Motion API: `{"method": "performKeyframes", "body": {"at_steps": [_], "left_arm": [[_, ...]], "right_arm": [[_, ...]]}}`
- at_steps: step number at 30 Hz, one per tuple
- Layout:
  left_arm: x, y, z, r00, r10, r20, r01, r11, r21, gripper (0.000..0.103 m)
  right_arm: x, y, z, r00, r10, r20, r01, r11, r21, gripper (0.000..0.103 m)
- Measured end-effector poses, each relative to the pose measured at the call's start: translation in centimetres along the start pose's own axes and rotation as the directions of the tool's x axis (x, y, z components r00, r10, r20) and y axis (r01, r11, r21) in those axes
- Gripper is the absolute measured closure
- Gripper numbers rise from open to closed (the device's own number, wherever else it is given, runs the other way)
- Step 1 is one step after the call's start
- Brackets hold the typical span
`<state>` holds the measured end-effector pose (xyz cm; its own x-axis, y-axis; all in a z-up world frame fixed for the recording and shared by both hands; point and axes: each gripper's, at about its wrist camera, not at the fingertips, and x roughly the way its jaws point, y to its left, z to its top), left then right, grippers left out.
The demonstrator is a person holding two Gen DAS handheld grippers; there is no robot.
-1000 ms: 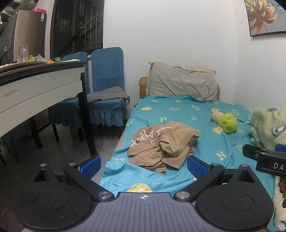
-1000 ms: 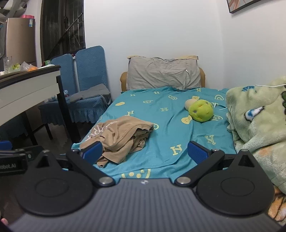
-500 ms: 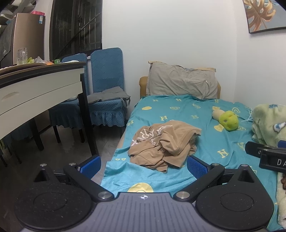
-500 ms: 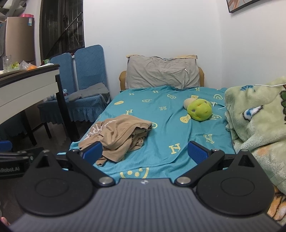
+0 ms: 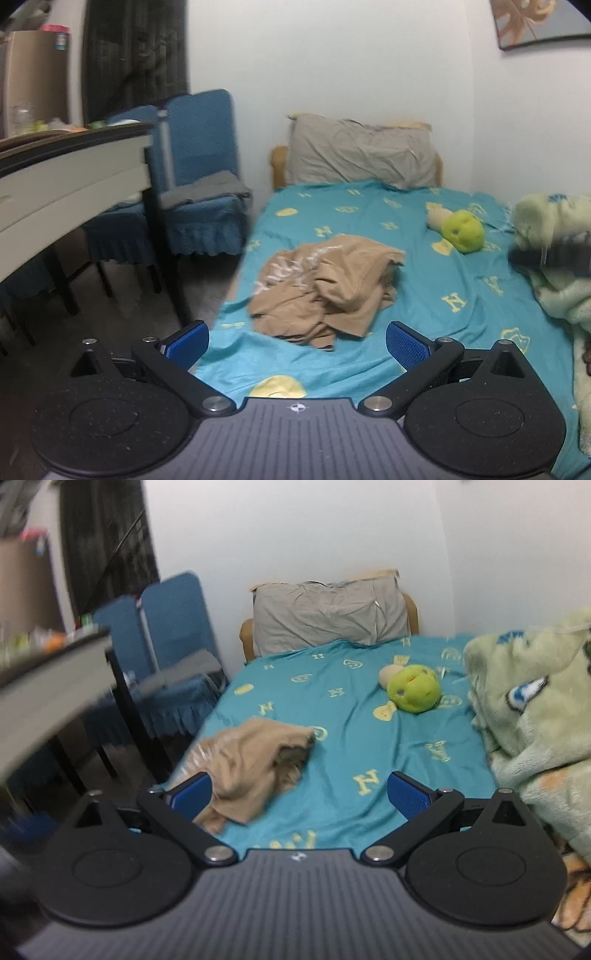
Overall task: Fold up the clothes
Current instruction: 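Move both grippers toward the crumpled tan T-shirt on the bed, then grasp the tan T-shirt with the left gripper and lift it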
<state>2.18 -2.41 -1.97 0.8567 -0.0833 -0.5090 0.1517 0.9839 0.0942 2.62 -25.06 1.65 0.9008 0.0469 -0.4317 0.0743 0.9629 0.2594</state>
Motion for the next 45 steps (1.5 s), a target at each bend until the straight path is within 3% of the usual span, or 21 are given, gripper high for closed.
{"method": "performKeyframes", "body": {"at_steps": [2, 4, 7, 11, 15, 17, 19, 21, 23, 25, 28, 32, 39, 45], "left_arm": [[2.7, -0.9, 0.5, 0.997, -0.054, -0.046, 0.058, 0.994, 0.090, 0.002], [5.6, -1.9, 0.7, 0.996, -0.054, -0.077, 0.068, 0.979, 0.192, 0.006], [9.9, -2.3, 0.7, 0.995, -0.029, -0.092, 0.052, 0.963, 0.266, 0.010], [15.3, -2.4, 0.4, 0.997, -0.017, -0.072, 0.039, 0.951, 0.307, 0.012], [20.6, -2.3, -0.1, 0.996, -0.028, -0.081, 0.057, 0.927, 0.370, 0.022], [22.9, -2.3, -0.3, 0.996, -0.044, -0.081, 0.072, 0.923, 0.377, 0.026], [24.5, -2.1, -0.5, 0.994, -0.076, -0.077, 0.099, 0.926, 0.364, 0.045], [24.9, -1.8, -0.5, 0.991, -0.125, -0.049, 0.134, 0.934, 0.332, 0.049], [24.1, -1.0, -0.1, 0.985, -0.171, -0.005, 0.166, 0.949, 0.269, 0.064], [23.1, -0.1, 0.4, 0.976, -0.213, 0.045, 0.200, 0.959, 0.199, 0.088], [20.5, 1.0, 1.8, 0.964, -0.248, 0.101, 0.238, 0.966, 0.101, 0.091], [15.9, 1.5, 4.0, 0.945, -0.275, 0.178, 0.271, 0.961, 0.044, 0.093], [5.4, 1.6, 5.4, 0.901, -0.320, 0.293, 0.333, 0.943, 0.003, 0.094], [-1.1, 2.2, 4.5, 0.877, -0.327, 0.352, 0.359, 0.933, -0.028, 0.094]], "right_arm": [[0.4, -0.8, 2.3, 0.998, 0.064, -0.026, -0.062, 0.994, 0.086, 0.000], [1.3, -1.3, 3.8, 0.992, 0.110, -0.054, -0.101, 0.983, 0.153, 0.000], [2.6, -2.4, 5.0, 0.989, 0.132, -0.059, -0.117, 0.971, 0.211, 0.000], [4.9, -4.4, 2.9, 0.997, 0.042, -0.059, -0.030, 0.981, 0.191, 0.000], [8.6, -7.1, 0.5, 0.982, 0.096, -0.164, -0.058, 0.972, 0.226, 0.000], [10.2, -7.5, 0.0, 0.977, 0.116, -0.178, -0.070, 0.966, 0.249, 0.000], [11.8, -7.9, -0.4, 0.972, 0.137, -0.191, -0.081, 0.959, 0.272, 0.000], [13.4, -8.3, -0.8, 0.966, 0.157, -0.204, -0.093, 0.951, 0.295, 0.000], [14.0, -8.1, -0.9, 0.967, 0.157, -0.199, -0.097, 0.954, 0.282, 0.000], [14.5, -7.8, -1.0, 0.968, 0.157, -0.194, -0.102, 0.958, 0.268, 0.000], [15.3, -7.5, -1.2, 0.970, 0.157, -0.186, -0.109, 0.963, 0.248, 0.000], [16.4, -7.0, -1.4, 0.972, 0.157, -0.176, -0.117, 0.968, 0.220, 0.000], [12.4, -3.8, -2.2, 0.957, 0.232, -0.175, -0.215, 0.970, 0.112, 0.000], [8.9, -1.0, -2.9, 0.938, 0.294, -0.181, -0.296, 0.955, 0.018, 0.000]]}}
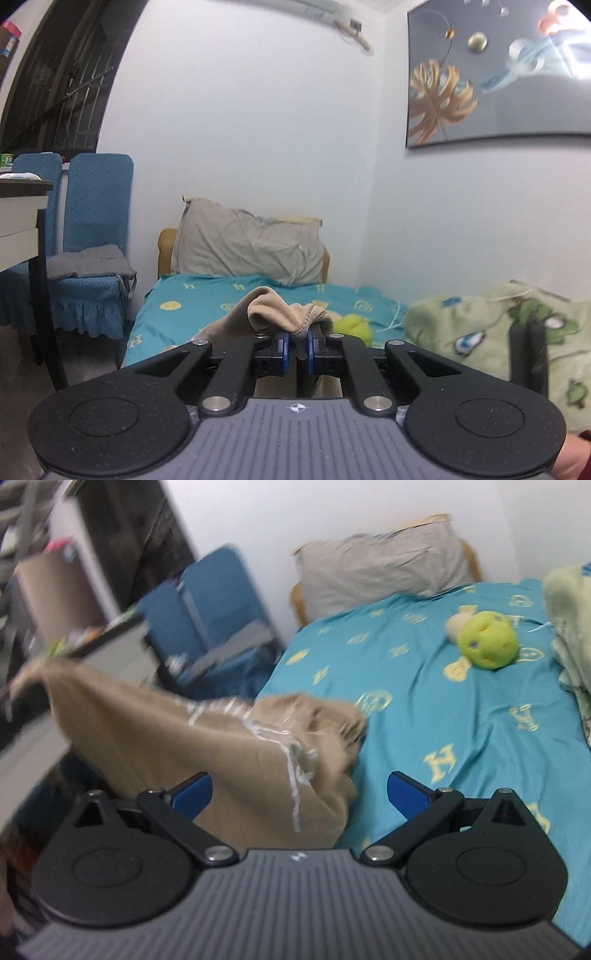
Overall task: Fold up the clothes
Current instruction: 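Grasp the tan T-shirt with the left gripper and lift it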
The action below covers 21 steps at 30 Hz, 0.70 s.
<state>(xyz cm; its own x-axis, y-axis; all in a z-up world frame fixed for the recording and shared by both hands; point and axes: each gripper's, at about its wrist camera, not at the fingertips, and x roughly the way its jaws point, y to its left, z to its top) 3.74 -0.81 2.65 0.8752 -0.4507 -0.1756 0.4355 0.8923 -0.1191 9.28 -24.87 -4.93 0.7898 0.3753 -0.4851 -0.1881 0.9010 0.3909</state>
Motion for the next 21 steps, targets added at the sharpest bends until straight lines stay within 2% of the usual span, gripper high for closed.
{"method": "performKeyframes", "body": {"at_steps": [3, 7, 9, 11, 12, 14, 16, 19, 21], "left_arm": [[-2.4, 0.2, 0.1, 1.000, 0.006, 0.021, -0.005, 0.999, -0.033, 0.094], [-3.4, 1.9, 0.1, 0.999, 0.013, 0.033, -0.009, 0.995, -0.102, 0.094], [-3.5, 2.7, 0.0, 0.999, 0.019, 0.028, -0.016, 0.993, -0.121, 0.094], [-3.0, 3.7, -0.3, 1.000, 0.029, 0.008, -0.028, 0.990, -0.135, 0.094], [-2.6, 4.1, -0.6, 0.999, 0.037, -0.008, -0.038, 0.990, -0.139, 0.094], [-1.5, 5.1, -1.3, 0.997, 0.054, -0.060, -0.062, 0.987, -0.148, 0.094], [-0.5, 6.3, -2.1, 0.990, 0.070, -0.124, -0.091, 0.981, -0.169, 0.093], [1.1, 7.8, -3.7, 0.972, 0.087, -0.219, -0.132, 0.971, -0.200, 0.093], [2.3, 8.3, -4.8, 0.956, 0.091, -0.277, -0.150, 0.968, -0.199, 0.093]], "right_arm": [[-1.2, 1.8, -0.6, 0.999, 0.032, -0.006, -0.032, 0.998, -0.054, 0.000], [-1.7, 5.6, -2.0, 0.991, 0.120, -0.051, -0.128, 0.973, -0.192, 0.003], [-0.5, 7.0, -2.8, 0.992, 0.095, -0.079, -0.112, 0.961, -0.251, 0.005], [1.3, 7.6, -3.5, 0.993, 0.034, -0.112, -0.065, 0.954, -0.294, 0.023], [2.4, 7.8, -3.8, 0.992, -0.003, -0.126, -0.037, 0.949, -0.313, 0.039], [3.8, 7.2, -3.6, 0.992, -0.059, -0.114, 0.021, 0.952, -0.305, 0.041], [4.6, 6.0, -3.2, 0.989, -0.101, -0.104, 0.072, 0.965, -0.254, 0.057], [4.6, 3.3, -2.5, 0.985, -0.144, -0.096, 0.134, 0.985, -0.105, 0.059], [4.6, 1.4, -2.0, 0.980, -0.173, -0.094, 0.174, 0.985, -0.004, 0.057]]}}
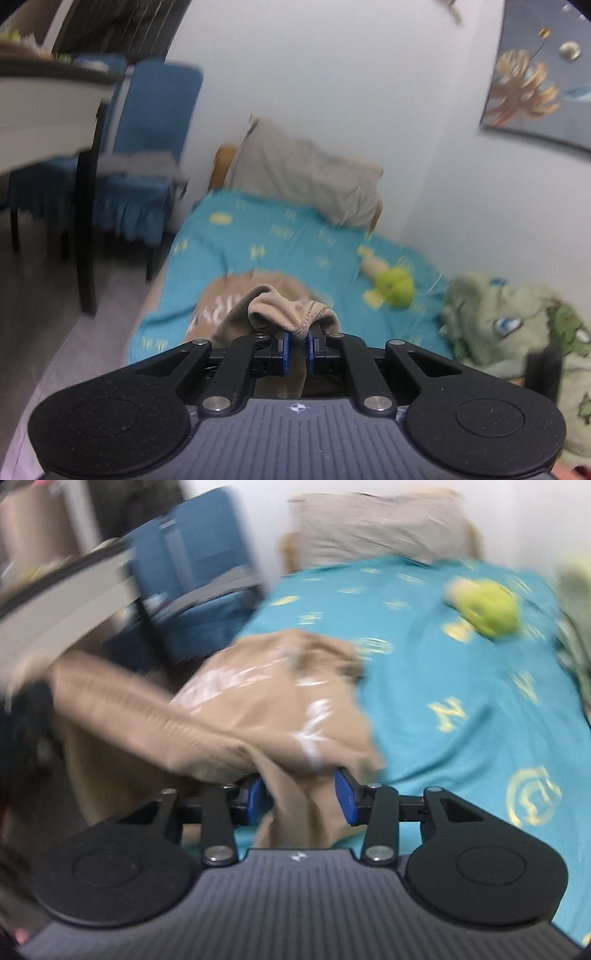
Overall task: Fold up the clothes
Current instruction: 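Grasp the tan T-shirt with the left gripper and lift it, then hold the shirt with the left gripper while the right gripper grasps another edge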
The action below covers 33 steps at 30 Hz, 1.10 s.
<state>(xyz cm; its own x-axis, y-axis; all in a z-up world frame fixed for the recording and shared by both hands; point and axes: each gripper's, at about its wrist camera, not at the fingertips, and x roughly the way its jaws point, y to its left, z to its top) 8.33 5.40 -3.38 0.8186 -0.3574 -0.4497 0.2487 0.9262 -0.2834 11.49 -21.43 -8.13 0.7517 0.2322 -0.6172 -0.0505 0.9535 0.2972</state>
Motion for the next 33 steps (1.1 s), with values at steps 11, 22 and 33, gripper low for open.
{"method": "performKeyframes", "body": {"at_steps": [11, 22, 33], "left_arm": [[7.4, 2.0, -2.2, 0.971, 0.013, -0.241, -0.034, 0.996, -0.083, 0.092], [5.7, 0.9, -0.8, 0.980, -0.026, -0.198, -0.002, 0.990, -0.139, 0.092], [4.4, -1.0, -1.2, 0.989, 0.017, -0.145, -0.028, 0.996, -0.079, 0.093]], "right_arm": [[0.1, -4.7, 1.3, 1.000, 0.010, -0.017, -0.006, 0.981, 0.193, 0.039], [0.2, 1.8, 1.0, 0.999, 0.004, 0.054, 0.006, 0.982, -0.187, 0.018], [1.5, -2.2, 1.1, 0.985, -0.162, -0.060, 0.164, 0.986, 0.032, 0.018]]}}
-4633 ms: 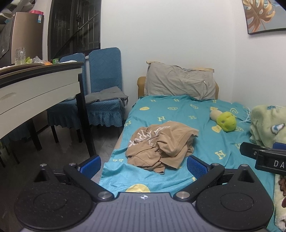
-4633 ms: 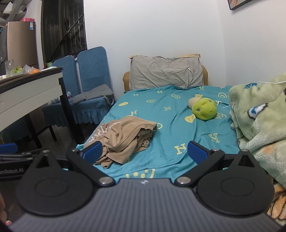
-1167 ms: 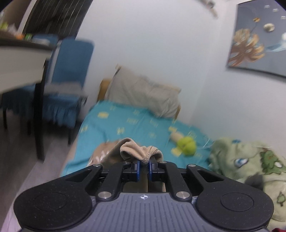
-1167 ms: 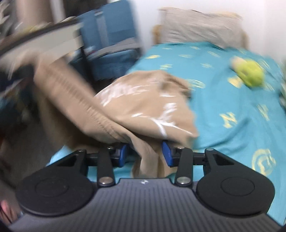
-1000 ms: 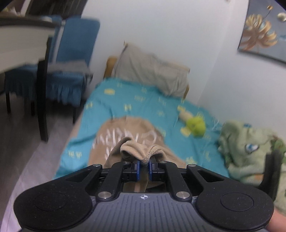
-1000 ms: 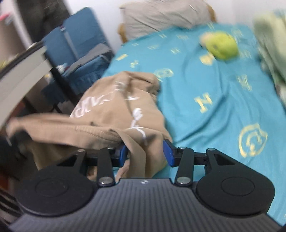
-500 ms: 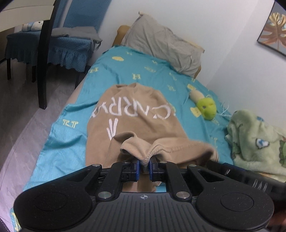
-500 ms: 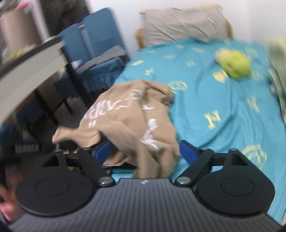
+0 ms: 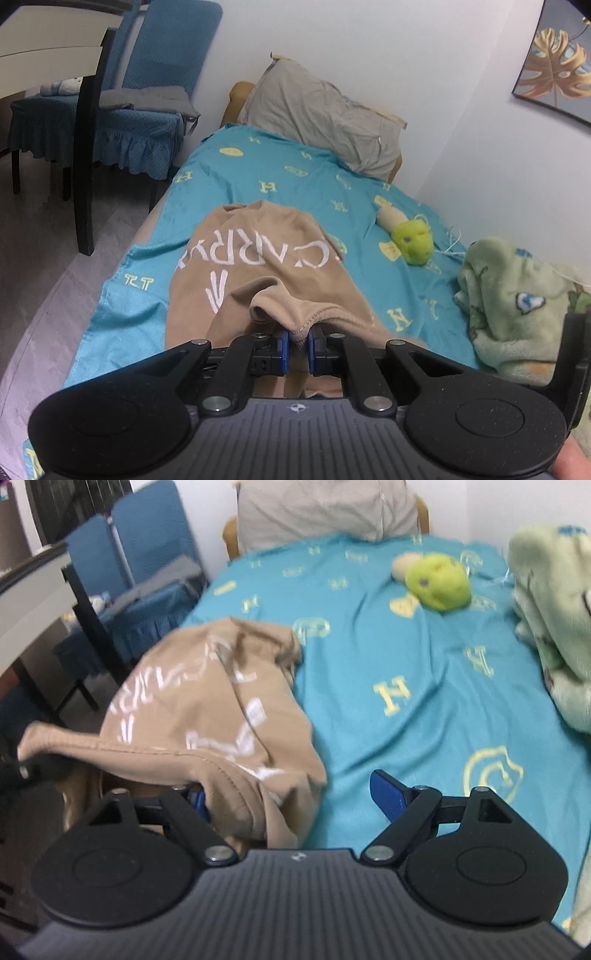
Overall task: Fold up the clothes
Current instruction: 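Hold the shirt with the left gripper while the right gripper grasps another edge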
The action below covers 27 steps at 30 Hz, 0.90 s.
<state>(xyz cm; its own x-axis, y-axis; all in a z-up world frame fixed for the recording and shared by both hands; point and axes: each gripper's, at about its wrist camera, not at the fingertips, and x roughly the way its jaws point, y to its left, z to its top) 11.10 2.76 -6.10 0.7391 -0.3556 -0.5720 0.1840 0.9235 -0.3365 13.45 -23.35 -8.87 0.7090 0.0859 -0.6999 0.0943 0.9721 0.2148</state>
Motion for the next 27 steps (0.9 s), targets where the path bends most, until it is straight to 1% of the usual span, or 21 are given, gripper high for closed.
{"method": "performKeyframes", "body": {"at_steps": [4, 13, 16, 18, 21, 24, 26, 27], "left_arm": [[-0.7, -0.7, -0.3, 0.999, 0.030, 0.024, -0.031, 0.999, 0.041, 0.094], [-1.7, -0.7, -0.1, 0.999, 0.025, 0.043, -0.027, 0.999, 0.045, 0.094], [-1.7, -0.6, -0.1, 0.999, 0.027, 0.039, -0.029, 0.999, 0.045, 0.094], [-1.7, -0.5, -0.1, 0.999, 0.029, 0.037, -0.030, 0.999, 0.044, 0.094], [-1.7, -0.3, 0.0, 0.999, 0.031, 0.033, -0.032, 0.998, 0.044, 0.094], [-1.7, -0.2, 0.0, 0.999, 0.033, 0.029, -0.034, 0.998, 0.044, 0.094], [-1.7, -0.1, 0.0, 0.999, 0.035, 0.026, -0.036, 0.998, 0.044, 0.093], [-1.6, -0.1, 0.0, 0.999, 0.035, 0.023, -0.036, 0.998, 0.046, 0.093]], "right_arm": [[0.0, 0.3, -1.0, 0.995, -0.001, -0.098, -0.006, 0.998, -0.068, 0.018], [-1.5, 0.4, -1.3, 0.998, -0.035, -0.050, 0.032, 0.997, -0.069, 0.018], [-2.1, 0.2, -1.2, 0.999, -0.036, -0.009, 0.036, 0.999, -0.038, 0.018], [-2.9, 0.0, -1.0, 0.999, -0.019, 0.049, 0.019, 1.000, -0.005, 0.018], [-4.0, -0.3, -0.7, 0.989, 0.008, 0.145, -0.012, 1.000, 0.028, 0.018], [-4.6, -0.3, -0.5, 0.980, 0.021, 0.200, -0.026, 0.999, 0.021, 0.019], [-4.5, -0.3, -0.4, 0.979, 0.041, 0.201, -0.045, 0.999, 0.016, 0.026], [-4.4, -0.3, -0.4, 0.979, 0.055, 0.197, -0.060, 0.998, 0.017, 0.035]]}}
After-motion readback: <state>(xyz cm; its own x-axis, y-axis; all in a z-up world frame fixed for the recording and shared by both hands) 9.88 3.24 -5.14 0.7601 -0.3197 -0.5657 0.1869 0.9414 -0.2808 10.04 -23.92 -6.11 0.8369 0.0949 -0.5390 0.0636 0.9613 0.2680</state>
